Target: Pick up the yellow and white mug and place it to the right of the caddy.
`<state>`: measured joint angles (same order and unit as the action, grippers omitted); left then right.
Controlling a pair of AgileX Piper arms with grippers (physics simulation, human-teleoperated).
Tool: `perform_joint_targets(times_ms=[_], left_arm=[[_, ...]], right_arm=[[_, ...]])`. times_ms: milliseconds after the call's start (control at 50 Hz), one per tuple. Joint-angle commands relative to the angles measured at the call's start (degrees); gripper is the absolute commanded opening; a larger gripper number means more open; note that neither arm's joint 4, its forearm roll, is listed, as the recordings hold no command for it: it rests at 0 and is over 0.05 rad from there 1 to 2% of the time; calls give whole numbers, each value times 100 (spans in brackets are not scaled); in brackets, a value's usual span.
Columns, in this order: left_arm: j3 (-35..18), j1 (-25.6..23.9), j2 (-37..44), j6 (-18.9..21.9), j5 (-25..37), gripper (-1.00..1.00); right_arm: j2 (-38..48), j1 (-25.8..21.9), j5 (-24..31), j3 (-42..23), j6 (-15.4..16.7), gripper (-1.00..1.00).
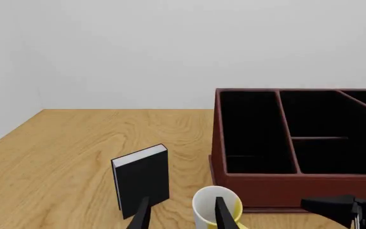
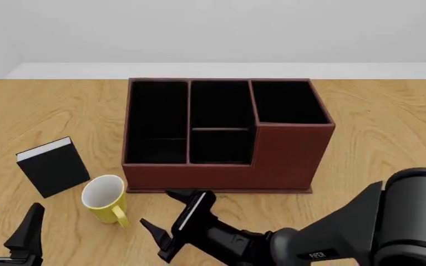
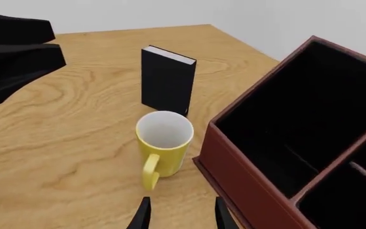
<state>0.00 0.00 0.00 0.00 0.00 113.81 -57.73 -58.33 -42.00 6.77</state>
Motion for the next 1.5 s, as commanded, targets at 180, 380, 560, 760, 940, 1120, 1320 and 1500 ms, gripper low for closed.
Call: perform_joint_targets(times_ms=[180,380,560,760,940,1120,1320,1500], left_arm=[[0,0,0,0,0,100],[0,0,0,0,0,100],[0,0,0,0,0,100],[0,0,0,0,0,100],[0,0,0,0,0,100],[0,0,0,0,0,100],[0,0,0,0,0,100],[0,0,0,0,0,100]], right_arm=[[573,-136,298,-796,-17,100],[719,-300,402,-1016,-32,100],[923,-398,415,-1198,8,100],[1011,-343,548,-1417,-5,100],[1167,-345,562,-1579,95,100],[1222,-326,539,-1716,233,100],[1403,-293,605,-1891,192,100],[1485,-229,626,-1972,157,100]])
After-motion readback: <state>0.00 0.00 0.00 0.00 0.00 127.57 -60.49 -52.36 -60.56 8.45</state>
